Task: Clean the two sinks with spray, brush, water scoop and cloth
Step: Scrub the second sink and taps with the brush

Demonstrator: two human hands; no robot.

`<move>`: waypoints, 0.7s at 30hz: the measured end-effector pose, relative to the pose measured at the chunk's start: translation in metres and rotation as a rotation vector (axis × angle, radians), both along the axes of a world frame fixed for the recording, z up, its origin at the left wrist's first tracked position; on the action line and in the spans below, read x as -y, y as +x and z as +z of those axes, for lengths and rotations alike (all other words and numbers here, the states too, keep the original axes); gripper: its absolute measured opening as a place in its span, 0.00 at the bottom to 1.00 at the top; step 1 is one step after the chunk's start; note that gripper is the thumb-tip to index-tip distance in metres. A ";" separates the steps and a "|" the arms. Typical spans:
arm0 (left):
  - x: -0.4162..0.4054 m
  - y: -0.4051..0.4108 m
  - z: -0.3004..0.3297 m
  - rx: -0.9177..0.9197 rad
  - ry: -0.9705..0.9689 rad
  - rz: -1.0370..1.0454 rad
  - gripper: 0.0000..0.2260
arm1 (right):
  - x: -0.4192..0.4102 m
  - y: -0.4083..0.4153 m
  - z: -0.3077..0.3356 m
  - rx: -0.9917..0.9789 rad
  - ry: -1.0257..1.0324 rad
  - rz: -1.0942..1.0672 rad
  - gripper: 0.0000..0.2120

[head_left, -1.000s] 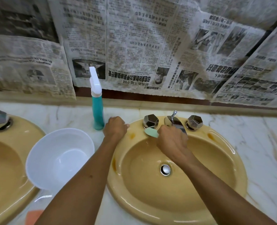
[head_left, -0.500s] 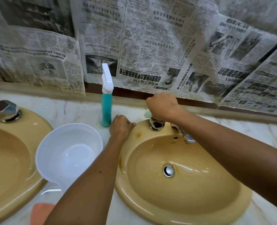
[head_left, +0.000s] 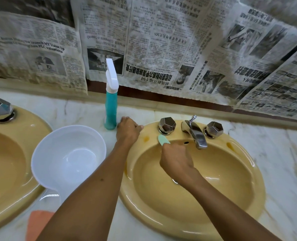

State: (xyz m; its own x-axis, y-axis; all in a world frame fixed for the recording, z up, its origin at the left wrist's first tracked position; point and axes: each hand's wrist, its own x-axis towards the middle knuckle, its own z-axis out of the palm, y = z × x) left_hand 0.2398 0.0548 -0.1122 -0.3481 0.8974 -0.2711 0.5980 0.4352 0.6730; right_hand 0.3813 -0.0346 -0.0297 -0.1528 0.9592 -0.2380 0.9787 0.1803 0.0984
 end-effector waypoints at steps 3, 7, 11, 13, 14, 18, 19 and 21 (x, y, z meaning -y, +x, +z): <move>-0.001 0.004 0.001 -0.046 0.000 -0.008 0.17 | -0.021 -0.017 -0.001 -0.020 0.011 0.039 0.11; 0.004 0.001 0.002 -0.068 0.014 -0.063 0.19 | -0.071 -0.042 -0.006 -0.113 0.019 0.039 0.11; 0.005 -0.004 0.001 -0.114 0.022 -0.111 0.24 | -0.045 -0.023 0.002 -0.152 -0.018 -0.013 0.11; 0.003 -0.002 0.000 -0.107 0.011 -0.124 0.25 | -0.018 -0.007 0.000 -0.133 -0.007 -0.017 0.12; 0.003 -0.001 0.001 -0.098 0.003 -0.120 0.25 | -0.014 -0.003 -0.002 -0.131 -0.008 -0.034 0.13; 0.006 0.000 0.006 -0.105 -0.006 -0.117 0.25 | -0.049 -0.022 -0.008 -0.252 0.009 -0.082 0.11; 0.007 -0.001 0.007 -0.100 -0.011 -0.119 0.25 | -0.058 -0.029 -0.010 -0.259 0.025 -0.064 0.11; 0.007 -0.003 0.010 -0.095 -0.021 -0.116 0.25 | -0.061 -0.031 -0.016 -0.245 0.051 -0.030 0.12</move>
